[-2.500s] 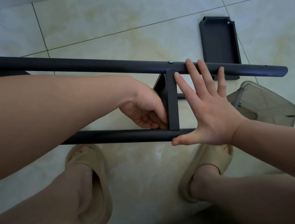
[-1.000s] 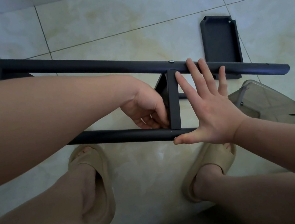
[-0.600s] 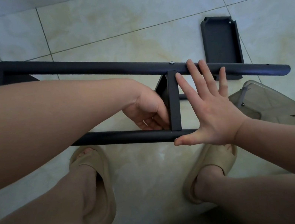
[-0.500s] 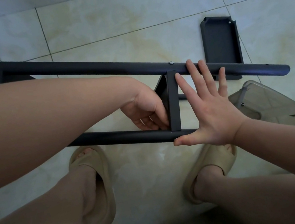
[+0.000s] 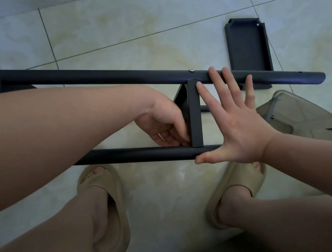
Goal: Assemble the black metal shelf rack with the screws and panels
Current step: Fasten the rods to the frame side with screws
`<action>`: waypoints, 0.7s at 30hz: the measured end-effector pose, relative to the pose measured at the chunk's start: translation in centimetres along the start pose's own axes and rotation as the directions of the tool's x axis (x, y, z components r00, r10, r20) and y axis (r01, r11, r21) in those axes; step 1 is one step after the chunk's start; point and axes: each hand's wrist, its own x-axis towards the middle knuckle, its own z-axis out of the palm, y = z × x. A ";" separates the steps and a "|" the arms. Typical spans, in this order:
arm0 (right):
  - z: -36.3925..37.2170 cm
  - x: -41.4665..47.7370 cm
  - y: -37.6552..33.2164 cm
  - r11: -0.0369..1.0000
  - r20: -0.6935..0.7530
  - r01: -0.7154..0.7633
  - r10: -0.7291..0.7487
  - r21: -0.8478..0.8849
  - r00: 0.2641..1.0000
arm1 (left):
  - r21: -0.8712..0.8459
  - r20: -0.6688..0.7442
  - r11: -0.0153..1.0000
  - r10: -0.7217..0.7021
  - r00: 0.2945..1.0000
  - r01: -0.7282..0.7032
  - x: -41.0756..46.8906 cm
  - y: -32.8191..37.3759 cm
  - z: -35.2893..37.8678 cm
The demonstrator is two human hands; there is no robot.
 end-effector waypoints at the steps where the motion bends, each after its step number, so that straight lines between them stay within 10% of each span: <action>1: 0.0 0.0 0.0 1.000 0.001 0.000 0.000 0.000 1.000 | -0.016 0.005 1.000 0.005 1.000 -0.005 0.0 0.1 0.0; 21: -0.1 0.0 0.0 1.000 0.000 0.000 0.000 -0.003 1.000 | -0.038 0.029 0.999 0.020 0.999 -0.018 0.0 0.0 0.2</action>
